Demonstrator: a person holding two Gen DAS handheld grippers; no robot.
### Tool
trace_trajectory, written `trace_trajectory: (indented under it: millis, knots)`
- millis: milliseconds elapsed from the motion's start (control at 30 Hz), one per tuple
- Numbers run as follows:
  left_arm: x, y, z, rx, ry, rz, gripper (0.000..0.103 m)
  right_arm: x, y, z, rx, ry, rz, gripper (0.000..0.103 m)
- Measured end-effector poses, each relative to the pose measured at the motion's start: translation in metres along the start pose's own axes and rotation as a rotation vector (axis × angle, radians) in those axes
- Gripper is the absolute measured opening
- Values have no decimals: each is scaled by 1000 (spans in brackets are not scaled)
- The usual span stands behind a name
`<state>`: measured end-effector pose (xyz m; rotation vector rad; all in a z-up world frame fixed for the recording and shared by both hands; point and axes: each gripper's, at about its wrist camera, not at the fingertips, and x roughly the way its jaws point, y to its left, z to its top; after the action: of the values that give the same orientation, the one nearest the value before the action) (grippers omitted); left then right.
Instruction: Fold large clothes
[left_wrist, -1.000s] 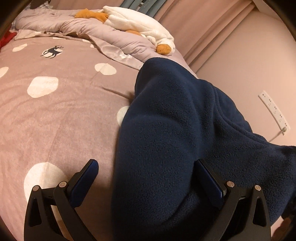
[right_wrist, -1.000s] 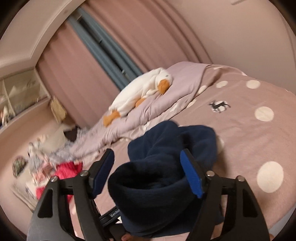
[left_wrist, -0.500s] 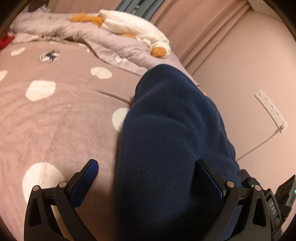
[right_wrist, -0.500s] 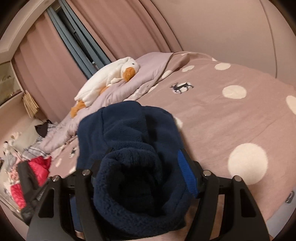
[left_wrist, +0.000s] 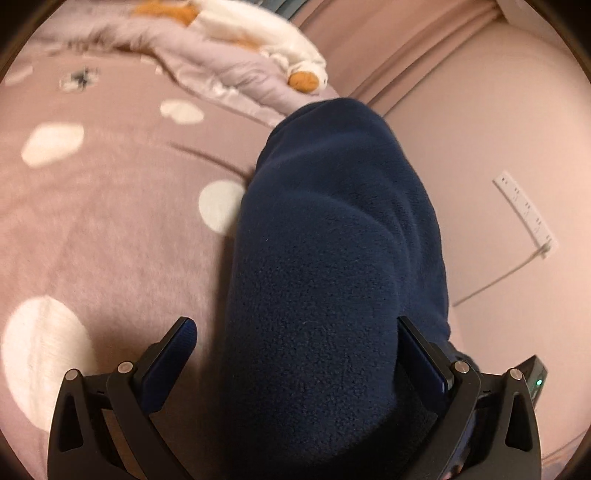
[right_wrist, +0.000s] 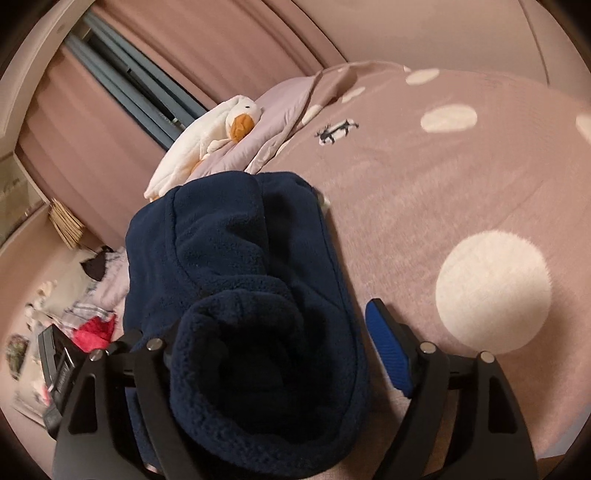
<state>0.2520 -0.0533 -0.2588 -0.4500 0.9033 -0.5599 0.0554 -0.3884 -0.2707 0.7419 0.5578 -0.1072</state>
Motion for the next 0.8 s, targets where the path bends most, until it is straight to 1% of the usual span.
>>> trace_trajectory:
  millis: [100,333,400,467,533,567,600,667,700,767,800]
  knots:
    - [-3,-8,-3,28,-14,30,103,2,-5,-3,21,7,30,82]
    - [-6,-15,-8,70,-39,71,103,-2,-3,-9,4,-10,35,82]
    - [-8,-16,-7,78,-48,91,103,0,-5,-6,9,-4,46,85]
    - [-10,-19,-5,100,-62,112,103,2,-7,-3,22,10,85,92]
    - [-13,-21,-5,132,-71,129,103,3,-10,0,41,25,128,96]
    - [-15,-21,-3,143,-71,136,103,2,-10,0,44,28,141,100]
    - [-17,-21,-1,150,-60,141,103,1,-9,1,47,34,162,102]
    - [-21,-14,5,132,-31,118,103,0,-6,3,54,50,193,103]
    - [-20,-11,10,113,-16,100,103,0,-6,4,70,70,234,103]
    - [-22,5,17,40,21,46,103,1,-9,7,120,104,322,103]
    - [-23,16,21,-19,36,9,103,3,-11,8,148,119,350,103]
